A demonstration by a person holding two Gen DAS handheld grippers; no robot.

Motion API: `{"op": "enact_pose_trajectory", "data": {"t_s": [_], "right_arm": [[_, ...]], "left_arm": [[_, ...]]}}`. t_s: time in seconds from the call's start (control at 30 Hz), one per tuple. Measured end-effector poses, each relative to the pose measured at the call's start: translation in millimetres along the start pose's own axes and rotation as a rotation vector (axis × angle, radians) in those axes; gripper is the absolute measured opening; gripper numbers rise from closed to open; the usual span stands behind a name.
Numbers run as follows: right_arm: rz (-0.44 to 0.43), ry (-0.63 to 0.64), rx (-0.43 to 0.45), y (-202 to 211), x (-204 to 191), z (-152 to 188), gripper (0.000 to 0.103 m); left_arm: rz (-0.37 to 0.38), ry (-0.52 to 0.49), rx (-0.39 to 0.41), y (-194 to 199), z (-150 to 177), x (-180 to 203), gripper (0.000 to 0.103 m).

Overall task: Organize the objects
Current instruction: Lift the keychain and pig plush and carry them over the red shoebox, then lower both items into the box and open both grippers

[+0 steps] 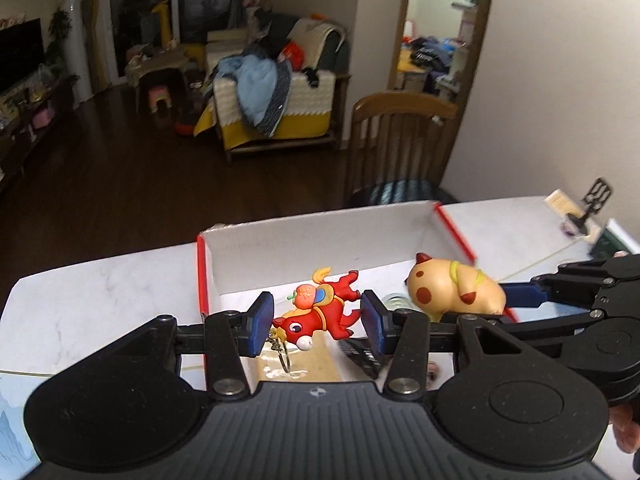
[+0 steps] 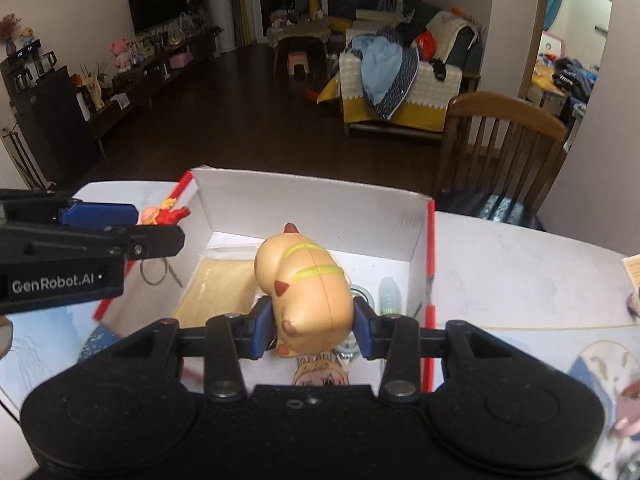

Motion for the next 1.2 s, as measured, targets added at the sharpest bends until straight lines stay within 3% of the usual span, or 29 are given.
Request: {"op": "enact_pose_trajectory", "data": {"t_s": [0.3,0.47,0.77,0.97,1.1,1.2], "right_arm": [[0.034,0.075,-0.097,-63,1,1,0.041],[0.062,0.101,-0.129,-88,3,3,0.041],[0.065,0.153,-0.186,-111,2,8,0.041],[0.068,0.160,-0.205,-118,4,11,0.042],[0.074,0.174,-0.193,-116,4,11,0.049],[0.069,0.171,-0.179,-110,5,9,0.053]], "left_arm": [[-0.057,-0.042,-0.114,-55,10,-12,0.046],[-0.053,-0.050,-0.160,-74,21,-11,0.046],[-0.033,-0.097,-0.227,-97,42,-7,0.046],[-0.012,-0.066,-0.244,-99,45,-8,0.047],[-0.004,-0.059,-0.241,-96,46,-9,0.047],[0.011,-0.042,-0.236,-95,44,-8,0.052]]}}
Point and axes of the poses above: each gripper's, at about its wrist camera, not at the fingertips, and y roughly against the way its jaws point, x to its right, z to its underside, the point moved 10 cm from there along -y, roughly the way its jaws point, and after that the axes turned 1 degree about -x, right-handed, at the moved point
